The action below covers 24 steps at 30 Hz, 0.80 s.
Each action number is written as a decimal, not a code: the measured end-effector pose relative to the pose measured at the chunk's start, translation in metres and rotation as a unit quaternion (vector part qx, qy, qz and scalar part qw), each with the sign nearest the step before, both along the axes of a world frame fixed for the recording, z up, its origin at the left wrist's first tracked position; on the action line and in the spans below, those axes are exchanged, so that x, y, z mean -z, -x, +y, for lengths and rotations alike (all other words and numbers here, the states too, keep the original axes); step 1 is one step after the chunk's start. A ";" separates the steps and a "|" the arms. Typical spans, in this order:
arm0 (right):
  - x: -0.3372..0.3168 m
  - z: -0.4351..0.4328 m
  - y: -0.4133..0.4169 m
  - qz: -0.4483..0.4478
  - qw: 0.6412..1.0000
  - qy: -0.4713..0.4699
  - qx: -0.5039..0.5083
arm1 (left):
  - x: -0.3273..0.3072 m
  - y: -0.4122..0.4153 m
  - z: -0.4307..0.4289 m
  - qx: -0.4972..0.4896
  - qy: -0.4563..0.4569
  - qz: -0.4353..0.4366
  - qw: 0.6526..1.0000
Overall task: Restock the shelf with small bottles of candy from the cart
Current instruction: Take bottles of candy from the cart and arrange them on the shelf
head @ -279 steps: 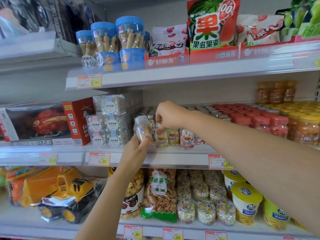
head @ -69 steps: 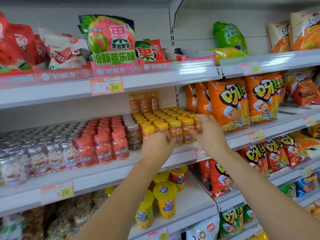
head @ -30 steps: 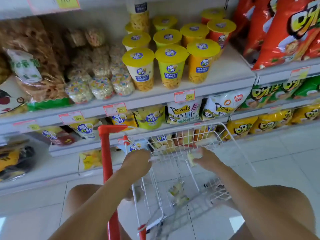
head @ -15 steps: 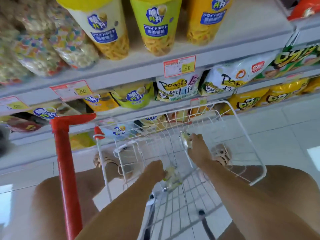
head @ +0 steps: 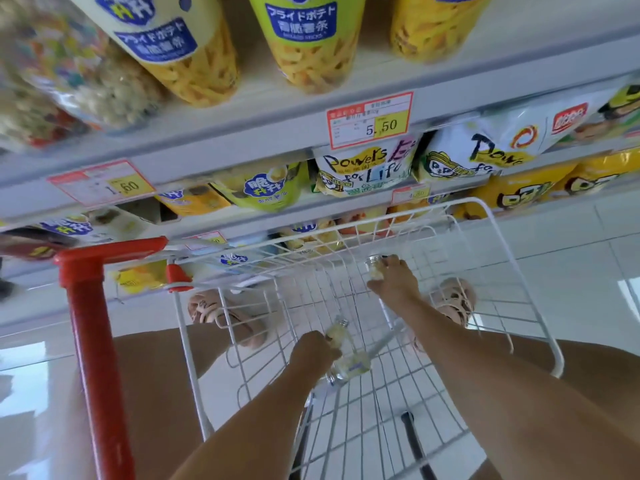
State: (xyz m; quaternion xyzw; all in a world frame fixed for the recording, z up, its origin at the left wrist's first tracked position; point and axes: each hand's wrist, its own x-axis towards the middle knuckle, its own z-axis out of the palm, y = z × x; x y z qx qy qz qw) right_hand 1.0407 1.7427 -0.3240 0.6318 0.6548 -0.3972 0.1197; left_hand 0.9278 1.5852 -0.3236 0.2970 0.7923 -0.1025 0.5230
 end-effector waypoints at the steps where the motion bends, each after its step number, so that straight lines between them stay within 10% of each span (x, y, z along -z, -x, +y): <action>1: -0.002 0.000 -0.002 0.012 1.000 0.002 0.027 | -0.003 0.001 0.003 -0.033 -0.003 -0.001 0.999; 6: -0.039 0.001 -0.018 0.108 0.979 0.046 0.166 | -0.021 0.009 0.027 -0.138 -0.062 -0.006 0.988; 13: -0.147 -0.001 -0.033 0.398 0.863 0.195 0.240 | -0.088 0.015 0.043 -0.276 -0.240 -0.159 0.917; 18: -0.236 -0.018 -0.031 0.574 0.744 0.233 0.252 | -0.184 0.023 0.032 -0.376 -0.393 -0.277 0.792; 24: -0.343 -0.058 -0.018 0.644 0.726 0.190 0.150 | -0.302 0.042 0.003 -0.264 -0.529 -0.283 0.755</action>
